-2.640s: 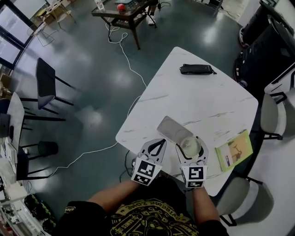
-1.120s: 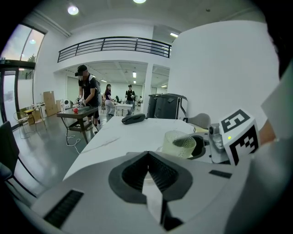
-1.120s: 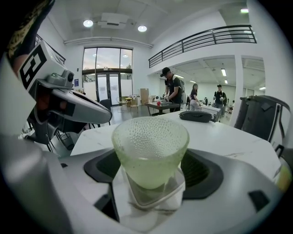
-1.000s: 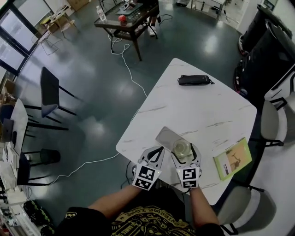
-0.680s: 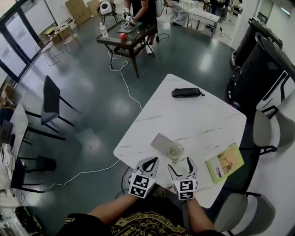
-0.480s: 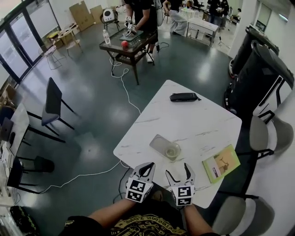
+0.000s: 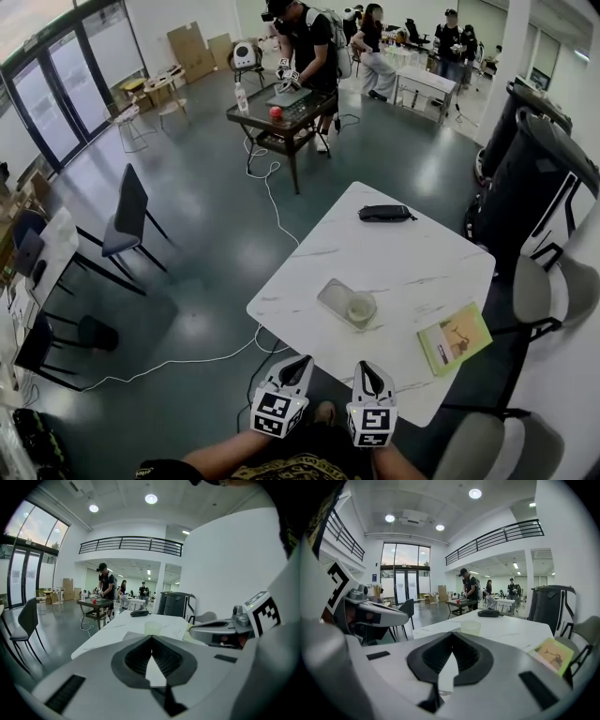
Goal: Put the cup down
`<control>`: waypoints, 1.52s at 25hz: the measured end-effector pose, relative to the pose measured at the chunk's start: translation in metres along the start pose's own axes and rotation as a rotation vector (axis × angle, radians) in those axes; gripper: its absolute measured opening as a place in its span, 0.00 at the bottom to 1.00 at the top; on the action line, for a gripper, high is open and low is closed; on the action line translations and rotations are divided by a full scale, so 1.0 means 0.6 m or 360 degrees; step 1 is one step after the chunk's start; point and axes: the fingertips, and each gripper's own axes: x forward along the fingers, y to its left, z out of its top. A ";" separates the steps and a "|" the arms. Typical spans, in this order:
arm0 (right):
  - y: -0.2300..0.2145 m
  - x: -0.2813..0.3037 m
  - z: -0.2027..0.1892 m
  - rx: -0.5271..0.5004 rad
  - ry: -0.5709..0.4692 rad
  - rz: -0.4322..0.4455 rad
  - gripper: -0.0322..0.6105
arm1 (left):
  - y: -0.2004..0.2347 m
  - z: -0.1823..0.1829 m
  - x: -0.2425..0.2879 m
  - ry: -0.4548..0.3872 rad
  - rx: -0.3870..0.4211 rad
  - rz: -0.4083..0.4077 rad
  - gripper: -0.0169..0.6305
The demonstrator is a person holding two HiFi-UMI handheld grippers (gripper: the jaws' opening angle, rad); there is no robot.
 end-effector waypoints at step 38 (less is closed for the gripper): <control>0.392 -0.235 -0.027 0.0078 0.0028 -0.0173 0.06 | 0.037 -0.117 -0.385 -0.0064 0.0085 -0.0406 0.04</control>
